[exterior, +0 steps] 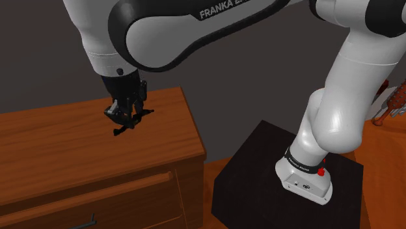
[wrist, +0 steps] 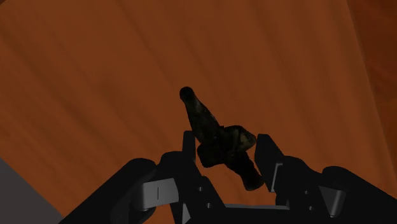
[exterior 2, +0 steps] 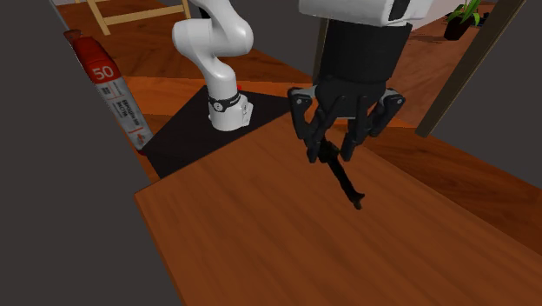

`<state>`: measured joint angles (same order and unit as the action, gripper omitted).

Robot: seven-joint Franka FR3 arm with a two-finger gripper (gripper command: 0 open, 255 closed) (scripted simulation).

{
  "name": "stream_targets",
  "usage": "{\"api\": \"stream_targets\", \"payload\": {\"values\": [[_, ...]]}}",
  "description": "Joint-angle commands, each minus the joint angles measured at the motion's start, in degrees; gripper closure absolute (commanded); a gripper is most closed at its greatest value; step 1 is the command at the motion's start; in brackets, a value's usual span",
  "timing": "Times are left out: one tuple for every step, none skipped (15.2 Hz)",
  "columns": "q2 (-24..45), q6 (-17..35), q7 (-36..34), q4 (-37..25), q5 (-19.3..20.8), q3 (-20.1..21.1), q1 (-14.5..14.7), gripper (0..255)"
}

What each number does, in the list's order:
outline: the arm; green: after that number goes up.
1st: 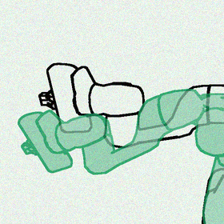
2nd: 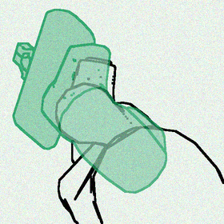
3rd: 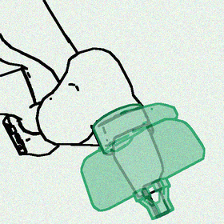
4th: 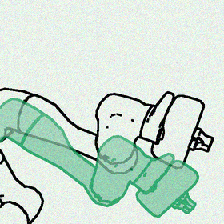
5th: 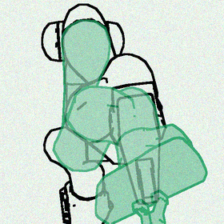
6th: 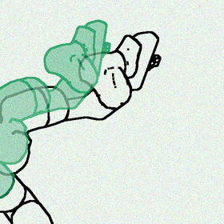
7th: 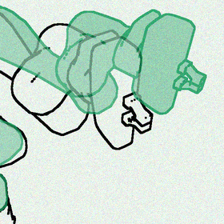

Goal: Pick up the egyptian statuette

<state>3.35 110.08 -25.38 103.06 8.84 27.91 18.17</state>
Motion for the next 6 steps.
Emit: {"api": "stream_targets", "payload": {"values": [[-0.2, -1.6, 0.3, -1.4, -0.2, 0.0, 0.0, 255], [-0.2, -2.3, 0.4, -2.1, -0.2, 0.0, 0.0, 255], [-0.2, -3.1, 0.5, -2.9, -0.3, 0.0, 0.0, 255], [-0.2, -3.8, 0.5, -3.6, -0.3, 0.1, 0.0, 255], [-0.2, -3.9, 0.6, -3.7, -0.3, 0.1, 0.0, 255], [-0.2, -3.9, 0.6, -3.8, -0.3, 0.1, 0.0, 255]]}}
